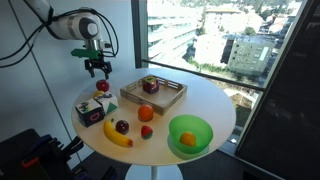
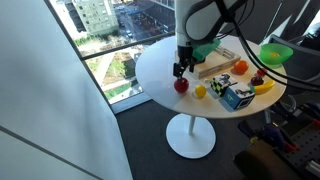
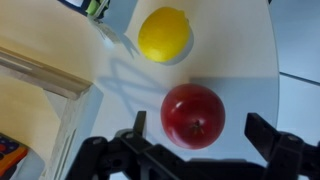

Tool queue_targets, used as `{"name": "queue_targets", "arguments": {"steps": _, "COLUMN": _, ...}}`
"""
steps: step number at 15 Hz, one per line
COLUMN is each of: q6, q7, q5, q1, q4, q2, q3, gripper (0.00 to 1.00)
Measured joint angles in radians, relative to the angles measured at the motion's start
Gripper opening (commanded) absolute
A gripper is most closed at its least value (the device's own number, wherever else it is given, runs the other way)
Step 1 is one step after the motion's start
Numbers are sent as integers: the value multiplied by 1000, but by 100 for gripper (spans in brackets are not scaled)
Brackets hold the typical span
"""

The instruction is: Put the apple plush toy in the green bowl

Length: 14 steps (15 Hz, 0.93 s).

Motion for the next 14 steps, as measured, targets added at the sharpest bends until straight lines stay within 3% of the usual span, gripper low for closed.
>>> {"name": "queue_targets", "arguments": {"steps": 14, "q6": 0, "q7": 0, "q5": 0, "q1": 3, "q4": 0, "q2": 16, "q3": 0, "gripper": 100}}
